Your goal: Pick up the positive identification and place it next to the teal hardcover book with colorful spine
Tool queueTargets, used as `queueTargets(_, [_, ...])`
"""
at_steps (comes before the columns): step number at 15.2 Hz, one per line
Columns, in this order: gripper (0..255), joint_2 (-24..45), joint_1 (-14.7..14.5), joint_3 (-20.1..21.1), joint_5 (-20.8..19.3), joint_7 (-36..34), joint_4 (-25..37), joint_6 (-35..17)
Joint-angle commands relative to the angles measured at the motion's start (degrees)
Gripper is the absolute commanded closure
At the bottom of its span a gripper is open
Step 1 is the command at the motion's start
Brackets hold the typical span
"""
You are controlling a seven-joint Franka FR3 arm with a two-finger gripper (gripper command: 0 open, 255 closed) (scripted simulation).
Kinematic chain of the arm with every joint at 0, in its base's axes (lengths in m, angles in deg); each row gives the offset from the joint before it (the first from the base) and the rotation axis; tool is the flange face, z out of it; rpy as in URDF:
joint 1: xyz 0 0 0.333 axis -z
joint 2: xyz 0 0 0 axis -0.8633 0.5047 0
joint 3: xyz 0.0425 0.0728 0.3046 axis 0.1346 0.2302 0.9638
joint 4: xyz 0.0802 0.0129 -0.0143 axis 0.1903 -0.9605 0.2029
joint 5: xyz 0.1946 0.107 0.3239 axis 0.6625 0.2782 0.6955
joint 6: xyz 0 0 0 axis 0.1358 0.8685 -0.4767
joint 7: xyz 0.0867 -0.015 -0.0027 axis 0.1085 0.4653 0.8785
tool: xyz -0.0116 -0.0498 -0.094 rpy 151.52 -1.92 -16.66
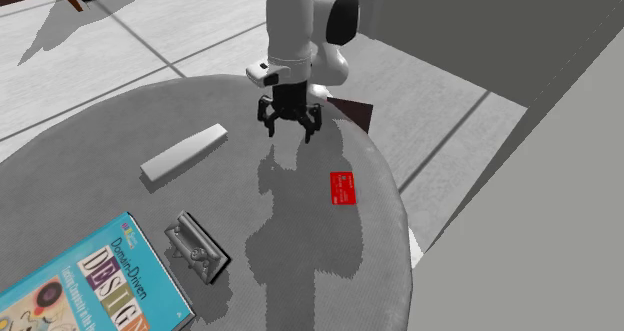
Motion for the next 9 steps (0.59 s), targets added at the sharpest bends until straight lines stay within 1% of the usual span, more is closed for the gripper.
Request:
queueTargets(1, [0, 1.38, -1.17, 1.10, 0.81, -0.14, -0.16, -4.47])
queueTargets(9, [0, 8.62, -4.95, 5.72, 2.39, -0.54, 2.00, -20.64])
